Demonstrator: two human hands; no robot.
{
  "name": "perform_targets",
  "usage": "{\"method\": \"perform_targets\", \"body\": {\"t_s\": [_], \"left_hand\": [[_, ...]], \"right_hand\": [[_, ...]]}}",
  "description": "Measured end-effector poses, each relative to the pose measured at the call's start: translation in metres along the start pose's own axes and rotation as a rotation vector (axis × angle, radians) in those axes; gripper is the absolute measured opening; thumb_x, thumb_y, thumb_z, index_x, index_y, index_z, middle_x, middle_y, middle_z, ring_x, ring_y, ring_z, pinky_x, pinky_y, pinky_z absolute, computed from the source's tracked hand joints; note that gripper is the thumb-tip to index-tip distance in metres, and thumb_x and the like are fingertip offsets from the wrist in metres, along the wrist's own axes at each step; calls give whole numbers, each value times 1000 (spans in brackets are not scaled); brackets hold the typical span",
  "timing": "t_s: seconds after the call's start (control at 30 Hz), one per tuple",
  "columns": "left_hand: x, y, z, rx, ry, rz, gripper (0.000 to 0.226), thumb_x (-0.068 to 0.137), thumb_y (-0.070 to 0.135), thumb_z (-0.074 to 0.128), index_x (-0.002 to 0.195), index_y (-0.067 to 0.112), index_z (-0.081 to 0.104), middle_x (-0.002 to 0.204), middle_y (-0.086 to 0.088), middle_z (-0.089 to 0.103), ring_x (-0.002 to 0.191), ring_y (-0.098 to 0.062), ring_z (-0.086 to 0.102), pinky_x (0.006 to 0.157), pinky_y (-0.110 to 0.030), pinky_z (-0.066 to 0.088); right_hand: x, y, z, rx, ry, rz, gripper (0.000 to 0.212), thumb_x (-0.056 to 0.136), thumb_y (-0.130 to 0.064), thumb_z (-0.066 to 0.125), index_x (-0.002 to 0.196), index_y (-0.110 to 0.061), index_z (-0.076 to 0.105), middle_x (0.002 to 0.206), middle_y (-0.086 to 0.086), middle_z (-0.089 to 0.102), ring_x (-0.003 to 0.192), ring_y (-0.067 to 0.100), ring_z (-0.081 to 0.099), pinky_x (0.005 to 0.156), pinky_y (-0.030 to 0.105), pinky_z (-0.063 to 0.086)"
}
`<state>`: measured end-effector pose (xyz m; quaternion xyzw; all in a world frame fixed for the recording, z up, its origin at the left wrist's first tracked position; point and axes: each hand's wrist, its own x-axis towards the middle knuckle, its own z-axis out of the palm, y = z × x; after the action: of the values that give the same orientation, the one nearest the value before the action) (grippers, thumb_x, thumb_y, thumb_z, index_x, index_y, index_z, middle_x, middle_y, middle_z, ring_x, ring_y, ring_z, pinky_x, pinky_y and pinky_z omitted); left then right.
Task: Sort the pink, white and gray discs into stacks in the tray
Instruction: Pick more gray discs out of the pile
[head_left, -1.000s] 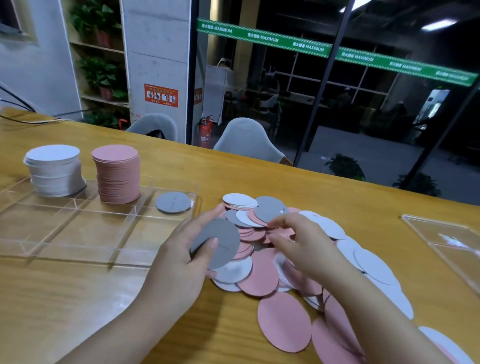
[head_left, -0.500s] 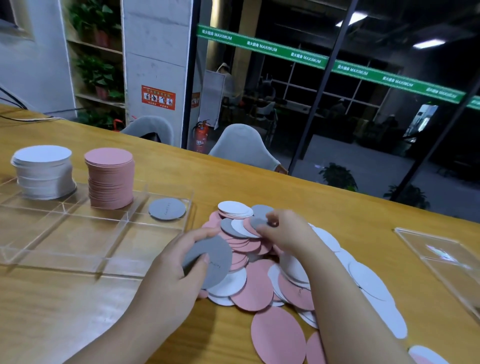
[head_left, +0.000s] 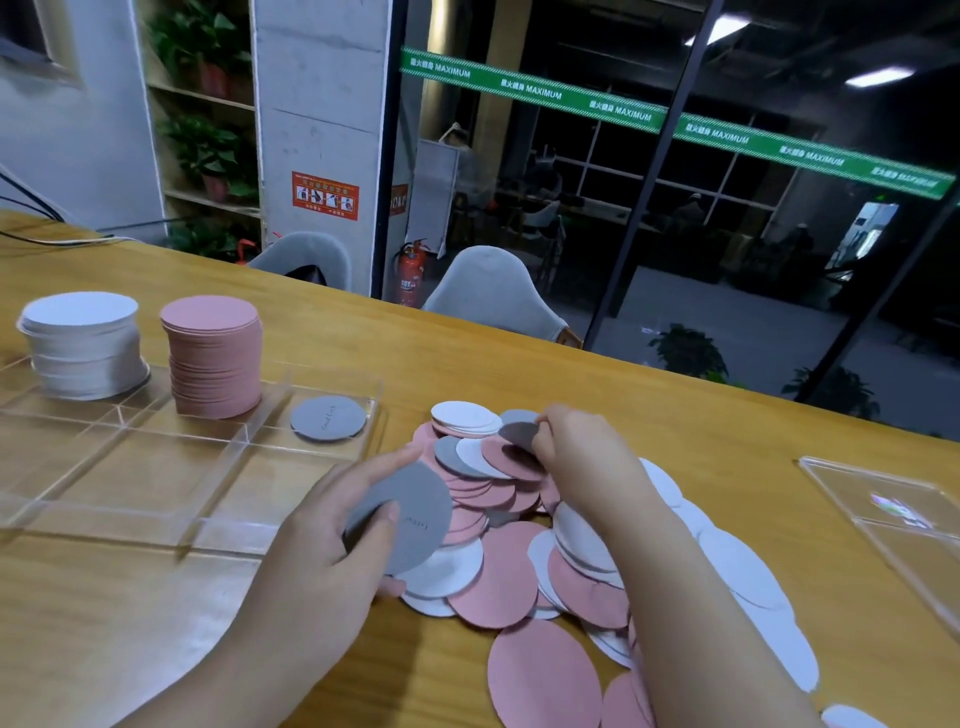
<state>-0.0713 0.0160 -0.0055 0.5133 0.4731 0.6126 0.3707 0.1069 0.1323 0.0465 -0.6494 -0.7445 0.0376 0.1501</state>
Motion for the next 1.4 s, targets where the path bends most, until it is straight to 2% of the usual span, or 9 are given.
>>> {"method": "perform_targets", "body": {"t_s": [0.2, 0.4, 0.53, 0.67, 0.73, 0.87, 1.07, 1.23, 1.4], "left_hand": [[3, -1, -3, -34, 99, 4, 54, 96, 4, 40, 108, 52, 60, 110, 32, 51, 113, -5, 51, 64, -26, 58], [5, 1, -1, -124, 117, 17, 30, 86, 34, 52, 105, 57, 57, 117, 13, 56, 103, -11, 60, 64, -30, 58], [7, -2, -4, -91, 158, 34, 50, 92, 13, 54, 107, 61, 54, 119, 22, 52, 108, -15, 59, 65, -28, 58], [9, -1, -6, -65, 198, 40, 57, 94, 7, 50, 107, 62, 56, 111, 33, 50, 110, -18, 58, 65, -28, 58], [9, -1, -5, -55, 210, 40, 54, 94, 7, 50, 110, 58, 57, 108, 35, 49, 110, -14, 56, 63, -26, 58], [7, 0, -4, -53, 191, 38, 53, 93, 5, 50, 109, 55, 58, 104, 36, 49, 105, -2, 55, 62, -24, 57], [6, 1, -3, -38, 152, 43, 51, 94, 6, 48, 110, 53, 59, 106, 35, 48, 106, 3, 53, 65, -25, 57], [6, 2, -2, 7, 152, 65, 50, 96, 6, 44, 112, 52, 56, 104, 41, 45, 106, 11, 47, 64, -19, 56], [6, 1, -4, 21, 157, 57, 52, 97, 7, 40, 109, 57, 52, 104, 45, 42, 114, 0, 48, 68, -21, 56]], "right_hand": [[-29, -27, -44, 390, -71, -261, 23, 97, -18, 36, 88, -22, 58, 75, -7, 56, 65, 7, 46, 57, 27, 37], [-37, -49, -32, 360, -164, -381, 22, 97, -18, 40, 96, -15, 62, 78, -9, 56, 68, 6, 48, 66, 27, 42], [-34, -52, -16, 460, -148, -401, 16, 94, -17, 51, 91, -18, 66, 73, -14, 59, 67, 4, 53, 65, 21, 42], [-24, -39, 6, 193, -15, -358, 22, 92, -26, 55, 109, -18, 66, 108, -3, 57, 100, 11, 47, 75, 17, 28], [-22, -34, 17, 96, -39, -323, 28, 90, -34, 57, 112, -19, 65, 115, -1, 54, 112, 16, 43, 84, 22, 31], [-23, -38, 28, 11, -14, -291, 27, 89, -36, 57, 87, -10, 64, 99, 6, 55, 101, 24, 48, 79, 38, 44], [-19, -37, 29, 45, 12, -259, 22, 90, -30, 56, 80, -11, 61, 91, 3, 55, 86, 23, 52, 66, 32, 41], [-17, -39, 33, -182, 69, -297, 18, 93, -12, 42, 76, -13, 49, 93, 7, 54, 86, 26, 55, 61, 33, 37], [-16, -44, 0, -65, 23, -336, 27, 96, -20, 41, 95, -9, 66, 101, 6, 57, 94, 23, 53, 79, 38, 45]]}}
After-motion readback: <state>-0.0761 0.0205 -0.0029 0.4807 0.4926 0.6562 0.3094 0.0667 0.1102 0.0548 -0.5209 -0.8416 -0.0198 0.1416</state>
